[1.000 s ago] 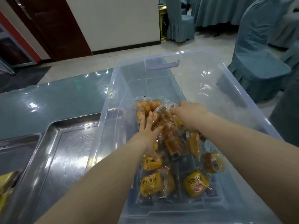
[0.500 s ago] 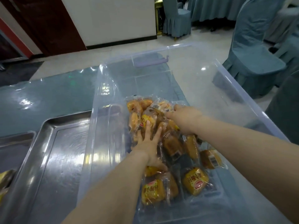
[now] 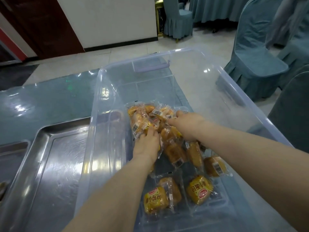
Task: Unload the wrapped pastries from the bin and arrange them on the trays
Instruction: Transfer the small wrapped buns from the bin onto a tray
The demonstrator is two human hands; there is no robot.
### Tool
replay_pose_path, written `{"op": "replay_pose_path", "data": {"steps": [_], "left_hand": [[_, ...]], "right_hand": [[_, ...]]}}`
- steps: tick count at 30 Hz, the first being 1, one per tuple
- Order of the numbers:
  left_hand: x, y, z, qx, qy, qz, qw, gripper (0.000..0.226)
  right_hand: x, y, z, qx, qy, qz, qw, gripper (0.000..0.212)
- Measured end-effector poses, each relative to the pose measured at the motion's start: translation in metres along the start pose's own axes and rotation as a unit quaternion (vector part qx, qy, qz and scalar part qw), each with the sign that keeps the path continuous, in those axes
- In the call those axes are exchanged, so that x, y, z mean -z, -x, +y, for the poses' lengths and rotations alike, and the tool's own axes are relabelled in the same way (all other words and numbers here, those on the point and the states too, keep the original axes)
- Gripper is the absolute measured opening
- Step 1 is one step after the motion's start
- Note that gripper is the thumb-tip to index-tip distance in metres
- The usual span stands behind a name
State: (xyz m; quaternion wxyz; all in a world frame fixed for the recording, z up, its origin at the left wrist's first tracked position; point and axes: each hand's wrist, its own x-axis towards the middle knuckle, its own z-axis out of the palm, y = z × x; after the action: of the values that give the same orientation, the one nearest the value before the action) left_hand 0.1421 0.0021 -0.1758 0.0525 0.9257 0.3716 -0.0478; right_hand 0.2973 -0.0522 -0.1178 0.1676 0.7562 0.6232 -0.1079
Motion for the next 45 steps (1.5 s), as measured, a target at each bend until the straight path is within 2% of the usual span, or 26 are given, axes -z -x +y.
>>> {"op": "replay_pose_path", "data": {"steps": [5,10,13,16,21,27,31,37,42,45], "left_hand": [[0.029,-0.012,0.002,0.028,0.045,0.046,0.998,0.055],[0.075,-0.022,0.002,0.005,0.119,0.100,0.988,0.048],[0.113,-0.015,-0.003,-0.028,0.191,0.131,0.972,0.052],[0.144,0.008,-0.021,-0.023,0.232,0.202,0.951,0.059],[0.195,0.070,-0.060,0.033,0.318,0.317,0.893,0.060],[0.239,0.159,-0.118,0.061,0.383,0.447,0.806,0.065],[0.238,0.199,-0.162,0.080,0.397,0.440,0.802,0.066],[0.188,0.242,-0.224,0.089,0.405,0.402,0.816,0.060],[0.107,0.265,-0.266,0.101,0.413,0.317,0.848,0.069],[0.064,0.270,-0.278,0.116,0.410,0.225,0.877,0.077]], "right_hand": [[0.004,0.003,0.001,-0.015,-0.031,0.039,0.999,0.077],[0.028,0.012,0.004,-0.044,-0.098,0.115,0.987,0.050],[0.051,0.019,0.009,-0.051,-0.126,0.160,0.978,0.059],[0.074,0.030,0.009,-0.047,-0.166,0.213,0.962,0.065],[0.111,0.060,-0.018,-0.011,-0.215,0.316,0.924,0.078],[0.172,0.098,-0.088,0.067,-0.289,0.414,0.861,0.074],[0.199,0.112,-0.151,0.107,-0.315,0.425,0.842,0.076],[0.172,0.098,-0.260,0.166,-0.327,0.363,0.857,0.082],[0.095,0.070,-0.319,0.129,-0.337,0.269,0.893,0.091],[0.053,0.057,-0.338,0.070,-0.355,0.219,0.906,0.093]]}}
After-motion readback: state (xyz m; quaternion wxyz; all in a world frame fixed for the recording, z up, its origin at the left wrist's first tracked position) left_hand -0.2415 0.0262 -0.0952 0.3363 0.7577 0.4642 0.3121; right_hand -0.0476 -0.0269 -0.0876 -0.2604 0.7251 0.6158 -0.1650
